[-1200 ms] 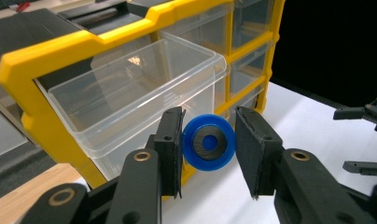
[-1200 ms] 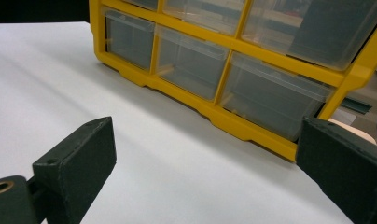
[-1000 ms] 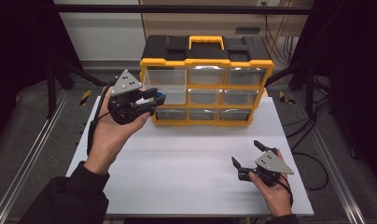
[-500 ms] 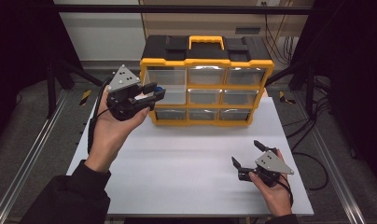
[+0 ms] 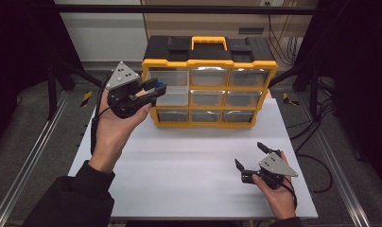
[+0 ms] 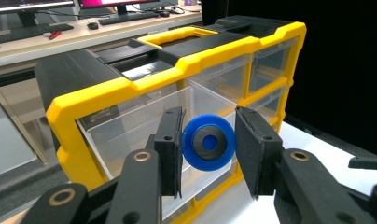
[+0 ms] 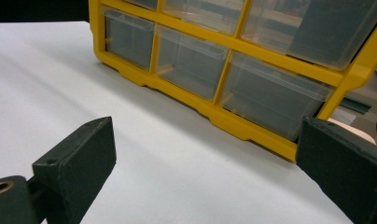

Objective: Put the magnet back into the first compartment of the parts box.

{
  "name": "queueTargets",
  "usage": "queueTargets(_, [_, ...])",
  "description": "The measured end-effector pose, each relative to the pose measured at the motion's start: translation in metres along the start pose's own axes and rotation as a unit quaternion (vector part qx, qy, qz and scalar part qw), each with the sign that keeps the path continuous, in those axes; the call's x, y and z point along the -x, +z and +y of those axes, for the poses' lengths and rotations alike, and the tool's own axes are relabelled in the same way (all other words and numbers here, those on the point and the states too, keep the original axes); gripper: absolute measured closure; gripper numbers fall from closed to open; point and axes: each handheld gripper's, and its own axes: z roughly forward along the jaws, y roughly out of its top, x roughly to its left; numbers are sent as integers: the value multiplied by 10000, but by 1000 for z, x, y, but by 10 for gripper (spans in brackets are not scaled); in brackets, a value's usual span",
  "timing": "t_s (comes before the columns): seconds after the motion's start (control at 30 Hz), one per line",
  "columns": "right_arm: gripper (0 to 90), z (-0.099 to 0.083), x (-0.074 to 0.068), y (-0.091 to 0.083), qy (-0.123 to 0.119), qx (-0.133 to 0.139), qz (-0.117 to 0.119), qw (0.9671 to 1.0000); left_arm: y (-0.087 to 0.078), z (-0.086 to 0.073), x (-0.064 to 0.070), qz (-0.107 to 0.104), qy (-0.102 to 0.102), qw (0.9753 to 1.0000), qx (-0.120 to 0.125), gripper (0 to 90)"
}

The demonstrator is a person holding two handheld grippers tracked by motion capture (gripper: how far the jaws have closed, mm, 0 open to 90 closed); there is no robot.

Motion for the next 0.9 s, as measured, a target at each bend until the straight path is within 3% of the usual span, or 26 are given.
queueTargets(0.27, [53, 0, -1, 0, 6, 5, 16, 10000, -1, 2, -4, 108, -104, 9998, 95, 623])
queueTargets(0.8, [54, 0, 0, 0, 1, 9, 16, 10000, -1, 4, -7, 237, -116, 9995, 161, 623])
queueTargets(0.9, [53, 0, -1, 0, 10, 6, 18, 10000, -3, 4, -7, 361, -70, 9992, 165, 624])
